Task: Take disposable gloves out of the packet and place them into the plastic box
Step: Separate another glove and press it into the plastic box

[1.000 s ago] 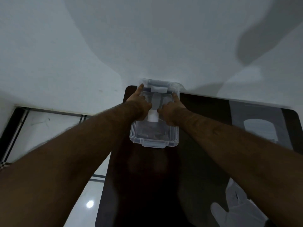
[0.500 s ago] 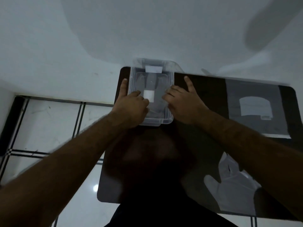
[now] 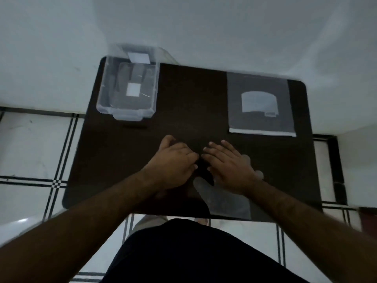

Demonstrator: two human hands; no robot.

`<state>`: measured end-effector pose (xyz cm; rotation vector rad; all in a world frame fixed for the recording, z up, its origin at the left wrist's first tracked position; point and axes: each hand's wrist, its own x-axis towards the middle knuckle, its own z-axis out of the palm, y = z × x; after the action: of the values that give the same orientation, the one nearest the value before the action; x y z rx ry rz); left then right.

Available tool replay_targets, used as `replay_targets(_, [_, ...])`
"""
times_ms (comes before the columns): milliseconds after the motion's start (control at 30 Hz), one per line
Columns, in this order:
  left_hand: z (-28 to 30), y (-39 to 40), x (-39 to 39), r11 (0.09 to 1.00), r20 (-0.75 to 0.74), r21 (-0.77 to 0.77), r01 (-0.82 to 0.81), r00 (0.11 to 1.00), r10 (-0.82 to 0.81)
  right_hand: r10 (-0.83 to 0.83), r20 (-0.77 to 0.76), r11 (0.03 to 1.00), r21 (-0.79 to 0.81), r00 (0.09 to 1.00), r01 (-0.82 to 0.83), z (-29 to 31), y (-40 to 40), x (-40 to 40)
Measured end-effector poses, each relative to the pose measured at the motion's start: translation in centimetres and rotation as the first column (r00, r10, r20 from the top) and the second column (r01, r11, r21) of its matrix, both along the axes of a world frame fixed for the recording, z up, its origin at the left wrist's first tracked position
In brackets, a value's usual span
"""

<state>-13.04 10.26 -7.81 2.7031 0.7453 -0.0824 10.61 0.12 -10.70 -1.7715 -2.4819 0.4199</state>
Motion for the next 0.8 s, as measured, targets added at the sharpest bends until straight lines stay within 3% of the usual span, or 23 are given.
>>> replay_targets(133, [-3.5, -7.3, 3.7, 0.994, -0.012, -0.04, 0.098, 0.995, -0.099, 0.071, 0.031, 0.992, -0.108, 0.997, -0.067, -2.4, -8.2, 4.3])
replay_targets(333, [-8.7, -15.6, 5.0, 0.972, -0.196, -0.032, 0.231, 0.953, -0.233, 0.112, 0.131, 0.954, -0.293, 0.985, -0.069, -6.2, -17.7, 8.1])
replay_targets(500, [-10.0, -19.6, 4.6, 0.995, -0.228, -0.002, 0.103, 0.968, -0.101, 0.018, 0.168, 0.972, -0.236, 0.986, 0.022, -7.6, -20.5, 8.3])
replay_targets(800, [-9.8, -21.0, 4.2, 0.996, -0.184, 0.094, 0.006, 0.983, 0.012, 0.034, 0.119, 0.997, -0.078, 0.992, -0.024, -7.9, -21.0, 7.1])
